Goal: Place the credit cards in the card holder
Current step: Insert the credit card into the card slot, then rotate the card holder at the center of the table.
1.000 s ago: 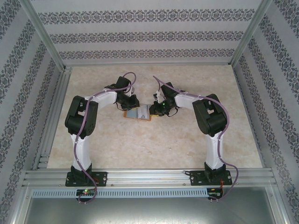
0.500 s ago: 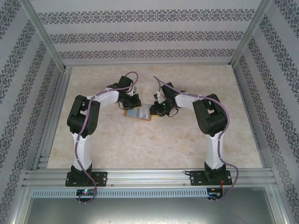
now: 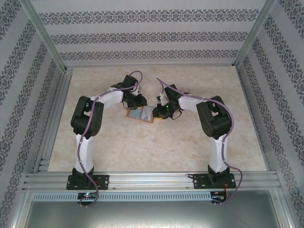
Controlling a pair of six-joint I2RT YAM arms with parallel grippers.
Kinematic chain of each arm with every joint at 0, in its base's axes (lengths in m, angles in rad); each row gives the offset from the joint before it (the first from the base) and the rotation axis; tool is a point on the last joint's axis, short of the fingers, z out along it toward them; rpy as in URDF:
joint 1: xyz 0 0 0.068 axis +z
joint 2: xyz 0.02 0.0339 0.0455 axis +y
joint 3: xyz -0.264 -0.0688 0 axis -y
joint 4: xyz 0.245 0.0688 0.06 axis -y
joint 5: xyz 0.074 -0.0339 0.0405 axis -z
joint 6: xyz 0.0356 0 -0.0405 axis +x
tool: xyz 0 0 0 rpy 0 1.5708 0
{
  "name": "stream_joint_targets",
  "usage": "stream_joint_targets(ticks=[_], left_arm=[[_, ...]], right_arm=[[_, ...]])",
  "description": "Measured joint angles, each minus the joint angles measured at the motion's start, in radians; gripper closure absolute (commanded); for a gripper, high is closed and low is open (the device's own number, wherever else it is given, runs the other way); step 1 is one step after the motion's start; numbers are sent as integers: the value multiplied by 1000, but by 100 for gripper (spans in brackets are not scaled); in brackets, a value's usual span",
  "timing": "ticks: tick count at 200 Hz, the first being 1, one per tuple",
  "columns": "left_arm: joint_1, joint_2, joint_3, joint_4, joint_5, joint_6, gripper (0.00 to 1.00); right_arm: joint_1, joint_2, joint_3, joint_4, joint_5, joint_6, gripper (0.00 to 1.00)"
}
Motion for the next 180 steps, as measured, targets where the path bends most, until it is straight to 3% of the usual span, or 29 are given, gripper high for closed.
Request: stream_joint_targets(ticks=[61,94,130,180], left_arm=[[16,2,50,-41,0,20,71],[36,71,192,-77,0,45,71],[48,178,305,-97,2,71,71],[55,209,273,-118,12,98,72]], right_arm=[[0,-69,-16,-32,18,0,80],[12,-122,-20,-51,20,-4,80],[99,-131,-21,-59,20,-3,80],[184,-47,-21,-50,28,2,80]])
